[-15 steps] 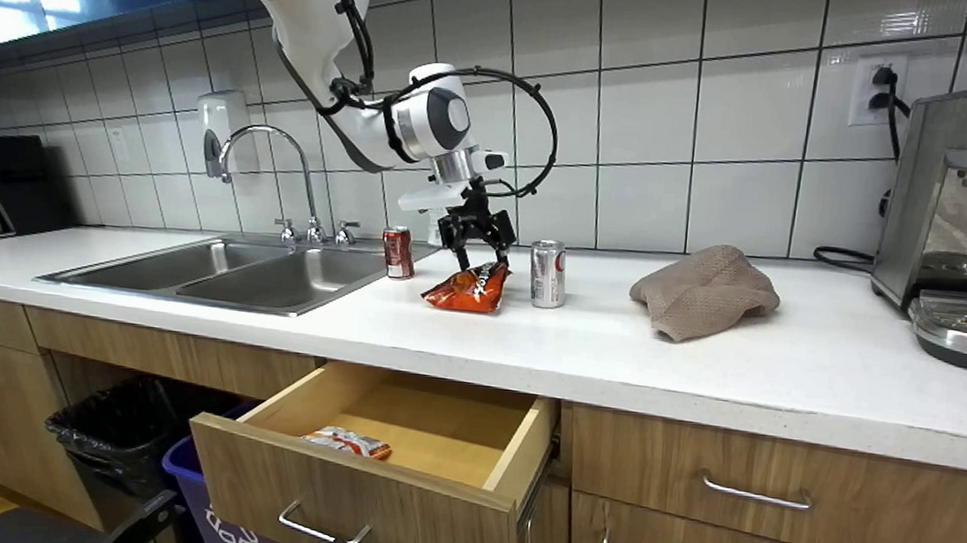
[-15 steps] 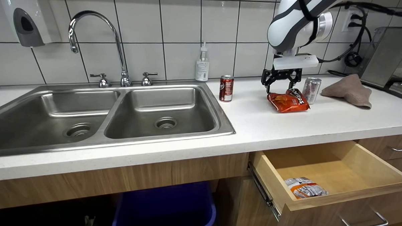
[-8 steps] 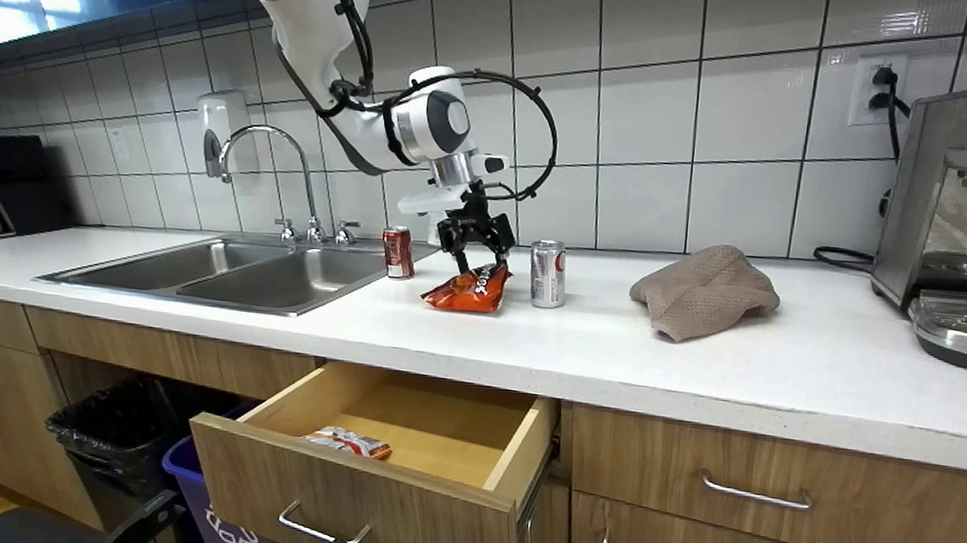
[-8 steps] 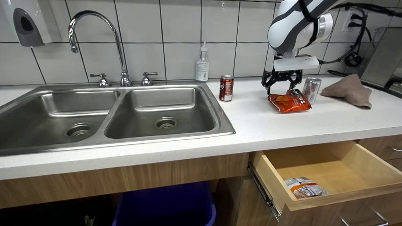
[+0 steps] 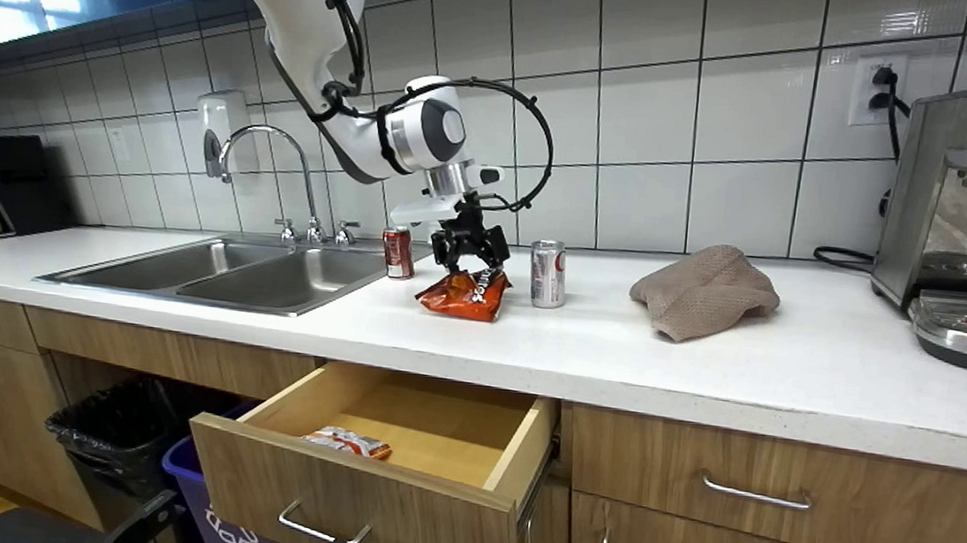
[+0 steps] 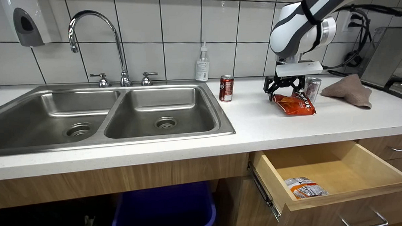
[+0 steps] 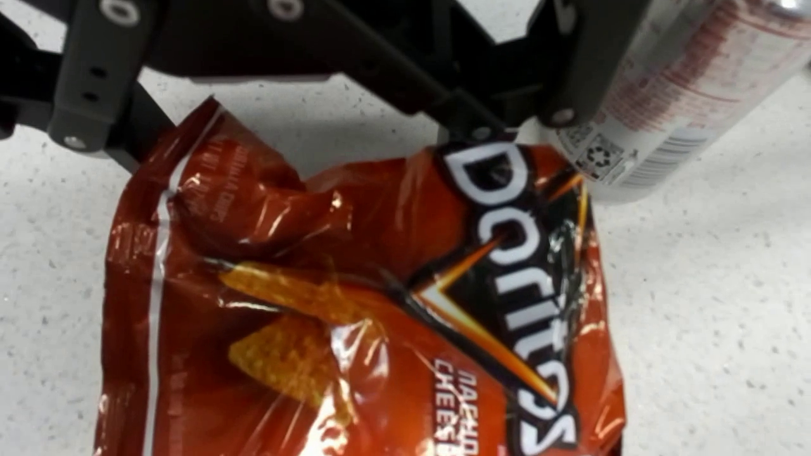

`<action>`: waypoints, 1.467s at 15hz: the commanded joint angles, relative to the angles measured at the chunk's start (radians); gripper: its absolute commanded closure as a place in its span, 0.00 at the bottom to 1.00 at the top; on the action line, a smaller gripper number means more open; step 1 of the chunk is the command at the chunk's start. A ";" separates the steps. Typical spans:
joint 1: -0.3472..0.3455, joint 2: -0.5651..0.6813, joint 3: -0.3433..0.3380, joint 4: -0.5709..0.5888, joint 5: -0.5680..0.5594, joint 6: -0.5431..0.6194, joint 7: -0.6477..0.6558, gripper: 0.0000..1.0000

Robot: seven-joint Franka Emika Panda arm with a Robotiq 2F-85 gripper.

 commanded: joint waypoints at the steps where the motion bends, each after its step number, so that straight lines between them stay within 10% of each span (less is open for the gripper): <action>1: 0.011 -0.079 -0.001 -0.111 -0.007 0.033 0.023 0.00; 22: 0.033 -0.321 -0.010 -0.526 -0.029 0.197 0.051 0.00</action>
